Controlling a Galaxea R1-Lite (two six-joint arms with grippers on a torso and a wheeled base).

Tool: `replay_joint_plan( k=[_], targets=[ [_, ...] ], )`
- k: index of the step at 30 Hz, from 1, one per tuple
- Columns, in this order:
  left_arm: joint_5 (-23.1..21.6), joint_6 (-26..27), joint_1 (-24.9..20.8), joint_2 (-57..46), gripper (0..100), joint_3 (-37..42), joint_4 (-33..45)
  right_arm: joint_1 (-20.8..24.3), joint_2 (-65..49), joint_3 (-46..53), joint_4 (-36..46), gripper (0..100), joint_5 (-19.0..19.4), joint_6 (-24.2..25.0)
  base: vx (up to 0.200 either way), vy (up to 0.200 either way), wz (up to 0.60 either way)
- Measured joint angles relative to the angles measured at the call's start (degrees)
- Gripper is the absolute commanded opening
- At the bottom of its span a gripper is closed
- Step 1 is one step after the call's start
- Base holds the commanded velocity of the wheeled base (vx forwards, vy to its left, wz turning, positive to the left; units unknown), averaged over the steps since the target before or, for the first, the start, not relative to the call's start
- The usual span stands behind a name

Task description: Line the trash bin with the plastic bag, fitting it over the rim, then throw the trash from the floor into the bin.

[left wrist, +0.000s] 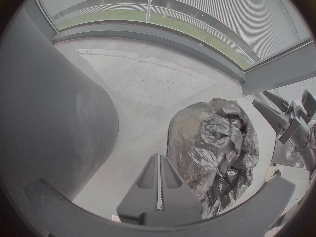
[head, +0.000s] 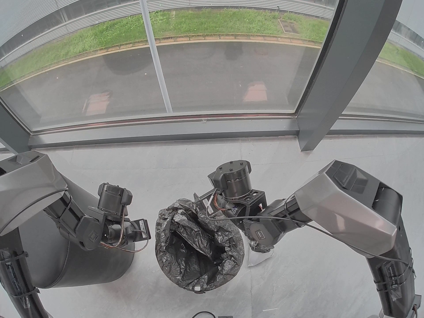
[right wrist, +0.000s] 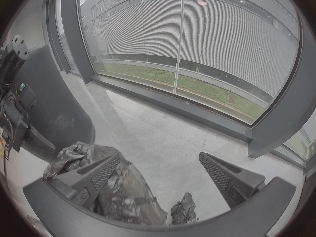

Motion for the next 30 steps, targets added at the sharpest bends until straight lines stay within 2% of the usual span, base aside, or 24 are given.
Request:
replay_joint_plan(
  k=[5,8,12,14,19,23,30],
  targets=[
    [-2.0,-0.4,-0.6,-4.2,0,3.7,-0.1,1.3,-5.1,7.4,-0.1,100,2.1,1.6,0.000,0.000,0.00],
    [-3.9,-1.1,-1.1,-7.3,0,5.9,-0.2,2.7,-7.8,11.8,0.0,100,5.5,3.6,0.000,0.000,0.00],
    [-6.0,-2.4,-1.8,-11.3,0,8.3,-0.2,5.3,-10.2,14.7,0.7,100,9.6,9.5,0.000,0.000,0.00],
    [-6.9,-2.8,-2.0,-13.0,0,9.1,-0.3,6.3,-10.5,15.0,1.3,100,10.3,11.0,0.000,0.000,0.00],
    [-8.4,-3.5,-2.4,-15.6,0,9.9,-0.6,7.3,-8.8,13.7,1.6,100,9.7,12.3,0.000,0.000,0.00],
    [-8.7,-4.2,-4.7,-16.6,0,9.1,-2.0,6.5,-7.8,13.3,1.1,100,7.1,12.7,0.000,0.000,0.00],
    [-9.1,-11.9,-10.3,-16.2,0,6.2,-9.8,3.6,-8.4,16.6,-5.5,100,5.2,14.5,0.000,0.000,0.00]
  ],
)
